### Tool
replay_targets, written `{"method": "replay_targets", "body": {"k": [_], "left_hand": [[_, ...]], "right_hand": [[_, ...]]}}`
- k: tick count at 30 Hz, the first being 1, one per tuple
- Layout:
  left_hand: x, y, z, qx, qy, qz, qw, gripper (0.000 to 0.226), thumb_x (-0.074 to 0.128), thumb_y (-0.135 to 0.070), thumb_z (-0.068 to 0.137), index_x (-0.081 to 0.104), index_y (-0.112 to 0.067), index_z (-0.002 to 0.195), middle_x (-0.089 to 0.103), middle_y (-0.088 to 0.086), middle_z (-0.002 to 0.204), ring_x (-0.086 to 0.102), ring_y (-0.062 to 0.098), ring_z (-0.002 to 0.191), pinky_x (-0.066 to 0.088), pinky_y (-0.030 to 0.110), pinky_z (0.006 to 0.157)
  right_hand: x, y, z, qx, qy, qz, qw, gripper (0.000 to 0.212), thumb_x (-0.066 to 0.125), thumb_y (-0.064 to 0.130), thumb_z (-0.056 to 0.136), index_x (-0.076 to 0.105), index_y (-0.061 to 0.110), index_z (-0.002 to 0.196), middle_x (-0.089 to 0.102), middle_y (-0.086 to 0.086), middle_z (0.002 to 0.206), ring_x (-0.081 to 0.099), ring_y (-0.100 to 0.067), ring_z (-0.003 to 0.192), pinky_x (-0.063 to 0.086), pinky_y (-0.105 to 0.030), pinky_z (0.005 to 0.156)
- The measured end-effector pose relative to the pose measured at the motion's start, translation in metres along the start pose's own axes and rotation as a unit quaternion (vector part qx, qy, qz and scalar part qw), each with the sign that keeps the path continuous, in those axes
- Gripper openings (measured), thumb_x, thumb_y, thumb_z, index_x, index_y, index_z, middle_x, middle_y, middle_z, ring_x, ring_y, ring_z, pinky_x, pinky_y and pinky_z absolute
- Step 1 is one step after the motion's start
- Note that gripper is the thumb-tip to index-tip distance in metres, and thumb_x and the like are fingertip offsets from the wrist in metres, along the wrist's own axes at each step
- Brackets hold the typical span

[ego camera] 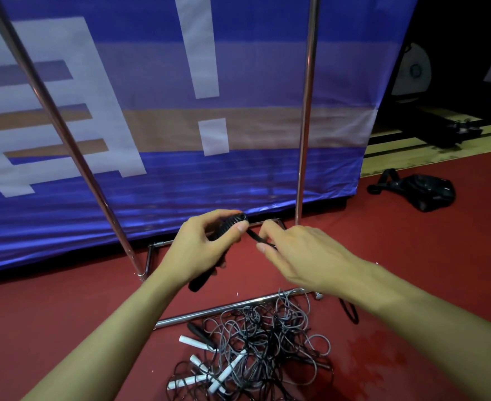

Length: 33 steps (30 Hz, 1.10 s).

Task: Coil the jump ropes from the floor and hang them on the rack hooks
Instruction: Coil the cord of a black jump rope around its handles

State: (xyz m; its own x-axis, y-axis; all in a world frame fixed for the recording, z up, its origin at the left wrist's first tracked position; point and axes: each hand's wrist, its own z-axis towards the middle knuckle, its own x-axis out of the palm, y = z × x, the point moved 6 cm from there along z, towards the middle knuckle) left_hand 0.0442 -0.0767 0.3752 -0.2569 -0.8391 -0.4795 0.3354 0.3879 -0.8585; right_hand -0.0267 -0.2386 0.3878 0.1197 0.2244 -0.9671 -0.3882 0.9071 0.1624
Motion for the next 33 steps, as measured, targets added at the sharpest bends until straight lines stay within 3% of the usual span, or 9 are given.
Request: {"method": "replay_targets", "body": {"k": [5,10,13,16,18,22,25,29,33], "left_hand": [[0.006,-0.001,-0.004,0.03,0.032,0.068,0.997,0.03,0.074,-0.047,0.091,0.069,-0.034,0.118,0.075,-0.005,0.091,0.068,0.018,0.048,0.059,0.041,0.049],[0.012,0.005,-0.003,0.053,0.085,0.147,0.984,0.052,0.068,-0.073,0.08,0.061,-0.042,0.121,0.073,-0.014,0.093,0.068,0.009,0.054,0.06,0.039,0.06],[0.015,0.011,0.0,0.071,0.085,0.237,0.965,0.065,0.058,-0.093,0.071,0.058,-0.051,0.121,0.072,-0.021,0.095,0.063,-0.003,0.063,0.059,0.037,0.073],[0.022,0.01,-0.001,0.093,0.095,0.241,0.961,0.061,0.056,-0.094,0.073,0.061,-0.051,0.116,0.072,-0.021,0.094,0.068,0.0,0.081,0.058,0.038,0.076],[0.024,0.004,-0.003,0.106,0.1,0.251,0.957,0.06,0.054,-0.095,0.073,0.063,-0.051,0.112,0.073,-0.021,0.094,0.069,0.003,0.089,0.057,0.038,0.076],[0.029,-0.008,-0.009,0.112,0.116,0.256,0.953,0.052,0.055,-0.09,0.078,0.069,-0.05,0.107,0.072,-0.013,0.081,0.066,0.009,0.073,0.055,0.038,0.068],[0.034,-0.012,-0.017,0.113,0.183,0.215,0.953,0.042,0.064,-0.076,0.085,0.073,-0.04,0.104,0.068,-0.005,0.074,0.061,0.013,0.06,0.055,0.039,0.063],[0.039,-0.021,-0.027,0.104,0.25,0.125,0.955,0.03,0.072,-0.056,0.091,0.076,-0.036,0.113,0.066,0.005,0.072,0.058,0.019,0.052,0.054,0.037,0.057],[0.031,-0.019,-0.025,0.067,0.229,0.044,0.97,0.031,0.077,-0.05,0.088,0.076,-0.044,0.118,0.071,0.012,0.074,0.061,0.023,0.047,0.049,0.029,0.05]], "right_hand": [[-0.006,-0.008,-0.003,-0.007,0.001,0.003,1.0,0.025,0.032,0.048,0.107,0.05,0.031,0.106,0.055,0.014,0.093,0.061,-0.024,0.089,0.046,-0.04,0.071],[-0.017,-0.006,-0.001,-0.043,-0.019,-0.019,0.999,0.041,0.029,0.065,0.095,0.056,0.035,0.102,0.048,0.019,0.087,0.059,-0.014,0.085,0.045,-0.036,0.068],[-0.024,0.001,-0.003,-0.082,0.002,-0.012,0.997,0.032,0.035,0.057,0.098,0.057,0.035,0.106,0.048,0.021,0.091,0.057,-0.01,0.088,0.04,-0.033,0.067],[-0.026,0.006,-0.001,-0.095,-0.007,-0.023,0.995,0.026,0.034,0.052,0.101,0.054,0.036,0.104,0.046,0.019,0.089,0.056,-0.011,0.083,0.037,-0.034,0.065],[-0.023,0.007,0.002,-0.093,-0.008,0.021,0.995,0.02,0.038,0.048,0.103,0.054,0.036,0.102,0.049,0.02,0.086,0.057,-0.012,0.082,0.045,-0.038,0.067],[-0.022,-0.012,0.011,-0.047,-0.05,0.087,0.994,0.024,0.042,0.054,0.098,0.054,0.034,0.095,0.053,0.022,0.07,0.051,-0.001,0.069,0.048,-0.038,0.067],[-0.022,-0.035,0.015,0.0,-0.079,0.172,0.982,0.019,0.064,0.049,0.094,0.06,0.031,0.09,0.065,0.013,0.07,0.06,-0.007,0.066,0.048,-0.033,0.066],[-0.002,-0.057,0.021,0.048,-0.038,0.268,0.961,0.014,0.076,0.04,0.089,0.068,0.027,0.086,0.071,0.008,0.076,0.061,-0.001,0.064,0.048,-0.022,0.068],[0.024,-0.072,0.02,0.069,0.009,0.299,0.952,0.02,0.066,0.042,0.095,0.068,0.024,0.088,0.064,0.016,0.066,0.055,0.0,0.059,0.048,-0.023,0.066]]}}
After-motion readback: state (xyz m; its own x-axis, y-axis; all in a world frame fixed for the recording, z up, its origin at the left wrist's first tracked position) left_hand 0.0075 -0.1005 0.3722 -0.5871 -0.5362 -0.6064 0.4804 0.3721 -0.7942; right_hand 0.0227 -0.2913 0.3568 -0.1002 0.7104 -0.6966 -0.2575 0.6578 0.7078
